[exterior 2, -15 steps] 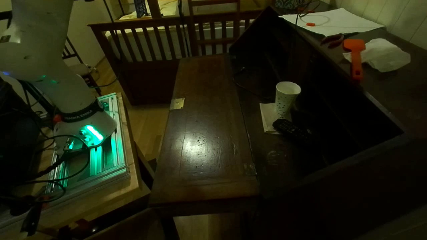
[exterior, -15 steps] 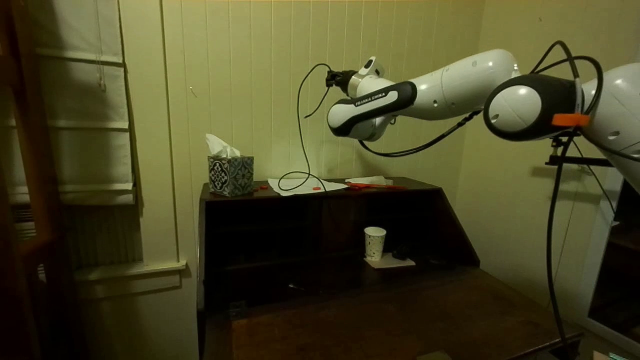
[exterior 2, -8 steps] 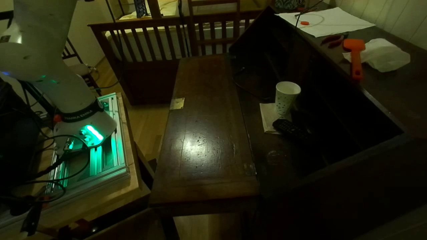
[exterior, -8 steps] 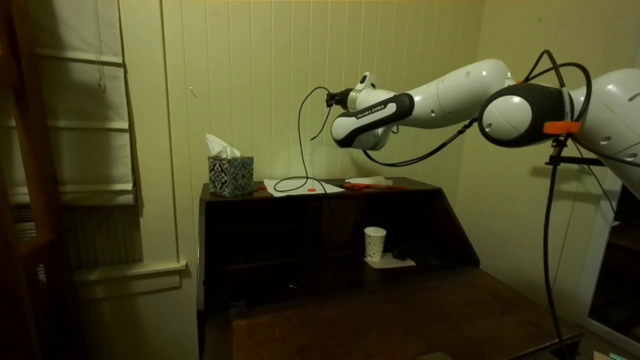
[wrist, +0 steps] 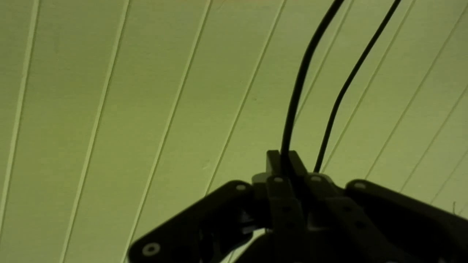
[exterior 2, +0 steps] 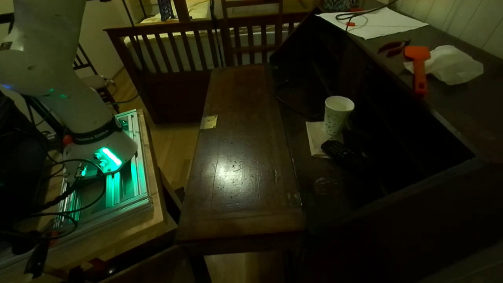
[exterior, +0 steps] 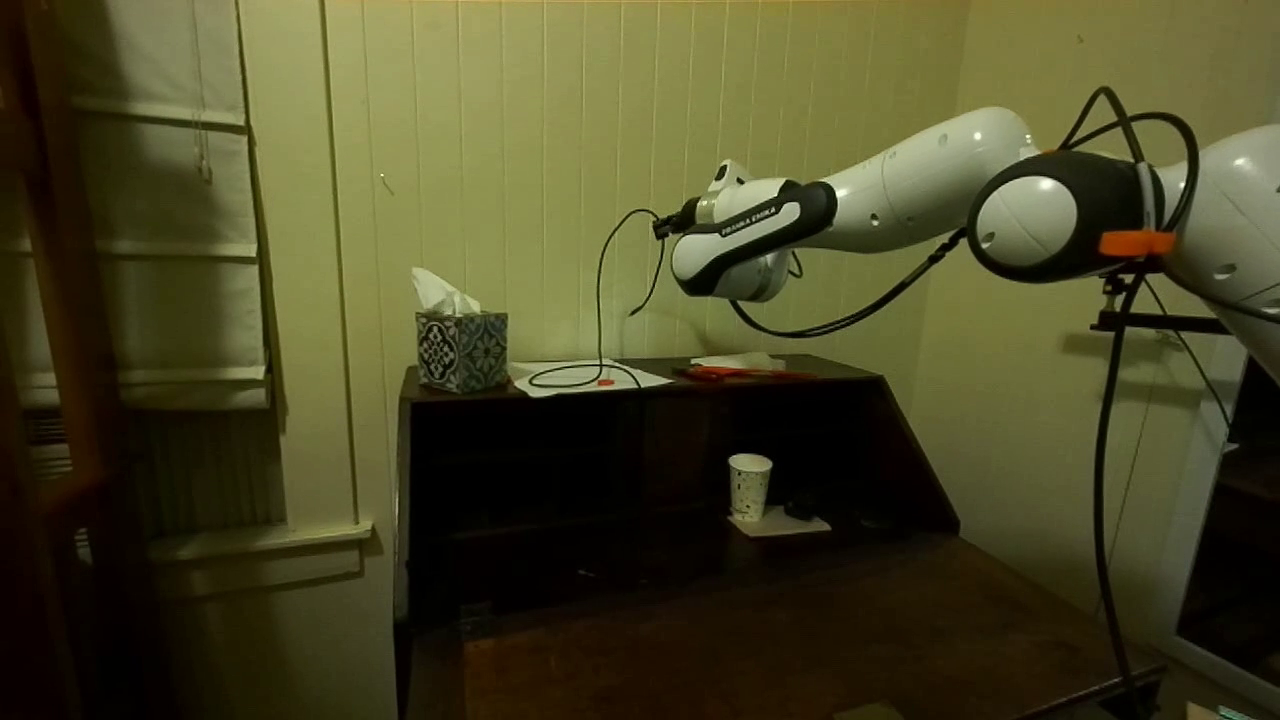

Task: Put the cable on the top shelf

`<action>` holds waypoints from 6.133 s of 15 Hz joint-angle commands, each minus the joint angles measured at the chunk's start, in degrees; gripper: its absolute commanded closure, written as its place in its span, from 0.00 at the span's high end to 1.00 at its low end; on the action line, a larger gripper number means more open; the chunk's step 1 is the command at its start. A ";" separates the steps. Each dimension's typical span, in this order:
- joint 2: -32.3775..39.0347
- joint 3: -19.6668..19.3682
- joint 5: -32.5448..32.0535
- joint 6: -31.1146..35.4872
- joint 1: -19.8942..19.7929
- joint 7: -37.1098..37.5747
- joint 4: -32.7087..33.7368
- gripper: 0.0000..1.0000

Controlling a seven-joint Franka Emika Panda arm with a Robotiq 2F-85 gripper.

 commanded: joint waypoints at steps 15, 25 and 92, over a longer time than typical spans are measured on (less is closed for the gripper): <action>-1.02 18.44 -29.54 11.15 -14.48 9.15 -12.19 0.38; -16.11 44.47 -61.01 -4.92 -32.89 31.23 -19.61 1.00; -8.00 50.69 -27.24 -44.23 -34.56 -24.53 -49.32 1.00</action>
